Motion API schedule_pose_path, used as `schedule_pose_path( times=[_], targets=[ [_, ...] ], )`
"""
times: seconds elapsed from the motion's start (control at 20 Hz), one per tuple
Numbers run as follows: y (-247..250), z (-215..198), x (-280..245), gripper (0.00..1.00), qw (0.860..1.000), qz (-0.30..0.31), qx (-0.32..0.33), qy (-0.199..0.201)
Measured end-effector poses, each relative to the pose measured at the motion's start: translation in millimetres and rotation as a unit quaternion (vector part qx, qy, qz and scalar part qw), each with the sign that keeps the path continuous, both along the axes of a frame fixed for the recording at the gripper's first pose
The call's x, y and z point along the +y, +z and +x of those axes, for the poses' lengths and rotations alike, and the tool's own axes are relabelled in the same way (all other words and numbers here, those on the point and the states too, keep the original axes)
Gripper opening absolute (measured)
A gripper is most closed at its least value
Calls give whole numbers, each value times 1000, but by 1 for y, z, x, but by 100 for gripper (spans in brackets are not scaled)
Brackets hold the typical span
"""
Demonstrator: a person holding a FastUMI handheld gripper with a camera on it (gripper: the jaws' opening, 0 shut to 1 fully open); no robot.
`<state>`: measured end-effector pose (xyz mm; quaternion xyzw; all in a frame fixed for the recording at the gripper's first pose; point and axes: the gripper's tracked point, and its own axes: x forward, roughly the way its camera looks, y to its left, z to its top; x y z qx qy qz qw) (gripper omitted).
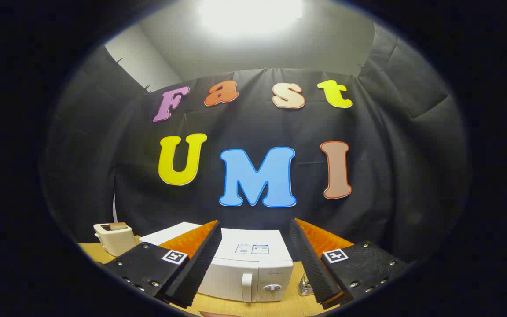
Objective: Open the microwave, put the food inside, and close the microwave door.
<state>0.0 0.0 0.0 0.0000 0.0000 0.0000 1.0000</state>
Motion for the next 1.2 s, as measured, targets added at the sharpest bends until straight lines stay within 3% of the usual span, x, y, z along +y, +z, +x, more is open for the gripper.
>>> schedule_pose_path(
  times=[1.2],
  targets=[
    [-32,8,17,97,998,-26,48,5]
  ],
)
